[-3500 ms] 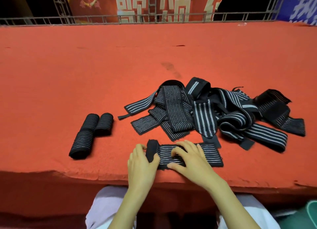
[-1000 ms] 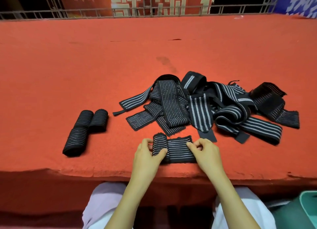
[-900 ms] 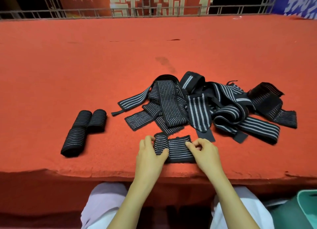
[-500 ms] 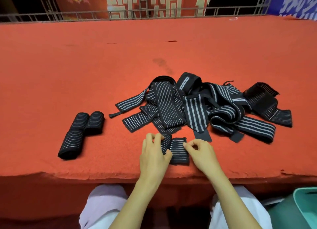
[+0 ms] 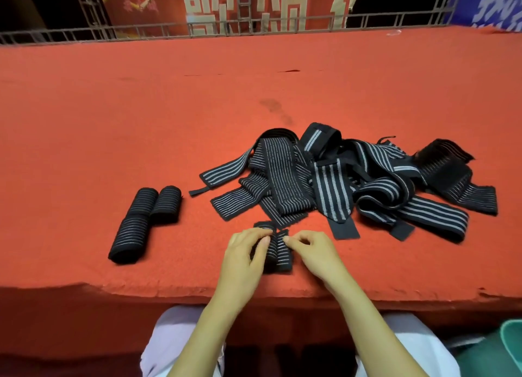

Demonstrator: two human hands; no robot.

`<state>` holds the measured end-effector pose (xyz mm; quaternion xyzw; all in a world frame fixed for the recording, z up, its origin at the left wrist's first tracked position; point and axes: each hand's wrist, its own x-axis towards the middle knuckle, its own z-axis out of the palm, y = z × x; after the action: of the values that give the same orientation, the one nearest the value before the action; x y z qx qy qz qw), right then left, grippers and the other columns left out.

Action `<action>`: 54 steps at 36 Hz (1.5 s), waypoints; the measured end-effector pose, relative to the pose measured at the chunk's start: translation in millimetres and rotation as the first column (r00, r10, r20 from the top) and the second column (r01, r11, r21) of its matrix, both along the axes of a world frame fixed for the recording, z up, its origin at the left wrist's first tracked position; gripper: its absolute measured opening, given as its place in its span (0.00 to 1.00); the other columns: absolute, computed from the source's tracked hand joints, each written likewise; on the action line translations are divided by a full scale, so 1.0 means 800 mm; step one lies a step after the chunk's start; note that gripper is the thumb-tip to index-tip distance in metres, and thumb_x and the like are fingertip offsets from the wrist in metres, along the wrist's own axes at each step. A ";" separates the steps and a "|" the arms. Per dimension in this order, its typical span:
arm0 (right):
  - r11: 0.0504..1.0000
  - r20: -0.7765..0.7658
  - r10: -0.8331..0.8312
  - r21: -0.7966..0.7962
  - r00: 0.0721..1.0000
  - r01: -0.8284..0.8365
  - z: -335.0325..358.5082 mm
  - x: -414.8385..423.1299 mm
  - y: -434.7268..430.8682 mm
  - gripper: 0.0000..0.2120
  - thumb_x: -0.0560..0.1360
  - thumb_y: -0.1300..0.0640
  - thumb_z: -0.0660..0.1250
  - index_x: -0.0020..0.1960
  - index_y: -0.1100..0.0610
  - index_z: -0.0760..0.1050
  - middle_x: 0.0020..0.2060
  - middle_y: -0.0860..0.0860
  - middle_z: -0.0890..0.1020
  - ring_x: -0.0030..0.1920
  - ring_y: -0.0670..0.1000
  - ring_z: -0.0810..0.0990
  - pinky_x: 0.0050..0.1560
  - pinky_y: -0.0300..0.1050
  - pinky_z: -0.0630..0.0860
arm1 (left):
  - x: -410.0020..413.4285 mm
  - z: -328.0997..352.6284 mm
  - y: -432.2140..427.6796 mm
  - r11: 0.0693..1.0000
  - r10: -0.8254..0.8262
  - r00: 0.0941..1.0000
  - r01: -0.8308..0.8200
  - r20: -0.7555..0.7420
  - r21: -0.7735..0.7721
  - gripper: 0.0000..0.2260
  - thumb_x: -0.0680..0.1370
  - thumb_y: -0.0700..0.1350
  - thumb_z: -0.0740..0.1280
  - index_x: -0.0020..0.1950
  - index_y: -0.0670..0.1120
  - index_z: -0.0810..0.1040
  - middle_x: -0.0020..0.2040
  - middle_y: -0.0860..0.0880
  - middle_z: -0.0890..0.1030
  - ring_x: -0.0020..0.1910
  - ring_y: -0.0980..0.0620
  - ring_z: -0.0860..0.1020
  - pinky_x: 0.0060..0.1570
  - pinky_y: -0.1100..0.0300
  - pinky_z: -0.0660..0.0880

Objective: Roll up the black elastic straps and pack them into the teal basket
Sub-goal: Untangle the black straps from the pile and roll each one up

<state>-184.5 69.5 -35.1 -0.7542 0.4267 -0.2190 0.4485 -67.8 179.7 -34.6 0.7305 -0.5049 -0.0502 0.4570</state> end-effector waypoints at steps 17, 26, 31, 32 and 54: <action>0.990 -0.186 0.093 -0.086 0.978 -0.111 0.016 -0.002 -0.003 0.23 0.78 0.45 0.62 0.29 0.56 0.67 0.25 0.47 0.69 0.28 0.46 0.66 0.30 0.43 0.59 | -0.003 0.008 -0.022 0.979 0.085 0.896 0.006 -0.435 0.203 0.22 0.66 0.48 0.78 0.56 0.52 0.74 0.43 0.55 0.80 0.35 0.58 0.76 0.44 0.57 0.76; 0.982 0.292 0.187 -0.056 0.938 -0.178 0.027 0.009 -0.004 0.24 0.73 0.61 0.72 0.62 0.40 0.69 0.52 0.47 0.82 0.51 0.44 0.82 0.55 0.38 0.76 | 0.022 0.010 -0.008 0.973 -0.191 0.907 0.125 -0.375 -0.194 0.27 0.73 0.33 0.68 0.67 0.53 0.68 0.60 0.51 0.76 0.57 0.62 0.77 0.55 0.68 0.73; 0.887 0.108 0.332 -0.372 0.937 -0.272 0.013 0.019 0.005 0.30 0.76 0.61 0.68 0.74 0.46 0.63 0.68 0.44 0.72 0.67 0.39 0.70 0.67 0.37 0.67 | 0.037 0.003 0.002 0.979 -0.166 0.974 0.143 -0.156 -0.148 0.26 0.74 0.29 0.66 0.65 0.55 0.68 0.65 0.55 0.71 0.62 0.63 0.73 0.56 0.71 0.71; 0.872 0.090 0.344 -0.399 0.935 -0.283 0.007 0.022 0.008 0.29 0.76 0.61 0.67 0.73 0.45 0.63 0.69 0.43 0.70 0.67 0.39 0.69 0.68 0.39 0.67 | 0.039 0.000 0.004 0.980 -0.164 0.976 0.144 -0.145 -0.137 0.27 0.74 0.29 0.65 0.64 0.56 0.68 0.65 0.55 0.71 0.62 0.62 0.73 0.56 0.71 0.71; 0.945 0.147 0.311 -0.155 0.939 -0.289 0.038 0.115 0.038 0.24 0.76 0.60 0.66 0.71 0.50 0.65 0.51 0.47 0.79 0.45 0.45 0.79 0.58 0.44 0.74 | 0.081 0.007 0.041 0.978 0.085 0.921 -0.150 -0.380 -0.144 0.13 0.79 0.36 0.63 0.60 0.47 0.66 0.57 0.48 0.76 0.54 0.60 0.76 0.50 0.73 0.72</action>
<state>-92.8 100.0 -4.5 -0.8170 0.2515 -0.2390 0.4606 -2.6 212.8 -29.1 0.6950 -0.3668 -0.1166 0.6073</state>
